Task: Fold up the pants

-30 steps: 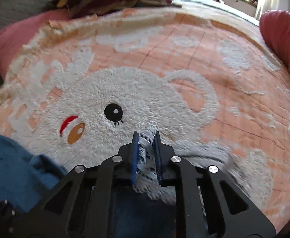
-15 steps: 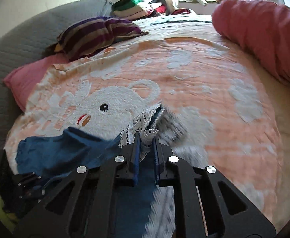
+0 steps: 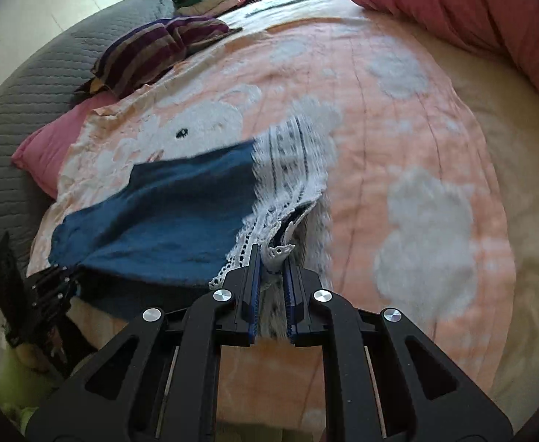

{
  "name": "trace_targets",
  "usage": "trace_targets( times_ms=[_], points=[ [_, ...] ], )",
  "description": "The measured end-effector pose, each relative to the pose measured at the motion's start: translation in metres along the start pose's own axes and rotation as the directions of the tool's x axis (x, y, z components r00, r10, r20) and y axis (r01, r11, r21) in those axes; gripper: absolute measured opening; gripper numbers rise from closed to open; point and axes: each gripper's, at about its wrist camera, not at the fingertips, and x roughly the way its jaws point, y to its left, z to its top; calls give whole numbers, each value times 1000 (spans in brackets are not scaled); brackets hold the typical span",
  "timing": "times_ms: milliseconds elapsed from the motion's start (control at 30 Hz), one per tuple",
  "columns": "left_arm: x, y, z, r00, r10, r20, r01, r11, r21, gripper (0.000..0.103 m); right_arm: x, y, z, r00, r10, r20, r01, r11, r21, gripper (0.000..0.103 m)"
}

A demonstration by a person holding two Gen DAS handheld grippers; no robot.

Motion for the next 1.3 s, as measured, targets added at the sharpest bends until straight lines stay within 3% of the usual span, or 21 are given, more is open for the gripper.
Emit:
trace_targets(
  times_ms=[200, 400, 433, 467, 567, 633, 767, 833, 967, 1100, 1133, 1167, 1200, 1300],
  points=[
    [-5, -7, -8, 1000, 3, -12, -3, 999, 38, 3, 7, -9, -20, 999, -15, -44, 16, 1000, 23, 7],
    [7, -9, -18, 997, 9, -74, -5, 999, 47, 3, 18, -13, -27, 997, -63, -52, 63, 998, 4, 7],
    [8, -9, -19, 997, 7, -83, -4, 999, 45, 3, 17, -13, -27, 995, -88, -49, 88, 996, -5, 13],
    [9, -10, -20, 996, 10, -87, -6, 999, 48, 3, 15, -11, -26, 991, -130, -44, 129, 991, -24, 25],
    [9, -11, -20, 996, 17, -87, -12, 999, 52, 3, -5, -1, -22, 979, -200, 45, 203, 975, -94, 30],
    [9, -12, -20, 996, 21, -88, -16, 998, 54, 3, -14, 13, -23, 977, -186, 105, 203, 961, -186, 33],
    [8, -12, -20, 996, 30, -82, -25, 998, 59, 3, -13, 63, -38, 992, -67, 103, 107, 884, -455, 37],
    [5, -14, -20, 997, 36, -69, -32, 998, 63, 3, 1, 90, -50, 997, -37, 70, 71, 814, -577, 37],
    [1, -14, -19, 998, 43, -55, -40, 997, 62, 3, 27, 123, -64, 1000, -14, -2, 8, 720, -694, 37],
    [-1, -14, -20, 998, 47, -53, -43, 997, 63, 3, 51, 151, -69, 999, -45, 19, 43, 622, -782, 37],
    [-1, -15, -19, 998, 48, -50, -44, 997, 66, 3, 58, 154, -70, 998, -61, 24, 56, 604, -795, 30],
    [-2, -15, -19, 998, 49, -48, -45, 997, 68, 3, 62, 155, -70, 997, -77, 20, 62, 593, -803, 11],
    [-3, -15, -20, 998, 47, -49, -43, 997, 69, 3, 66, 154, -71, 996, -84, -3, 47, 584, -810, 4],
    [-6, -14, -22, 998, 37, -55, -33, 997, 70, 3, 57, 152, -75, 998, -56, -33, 5, 572, -820, 2]
  ],
)
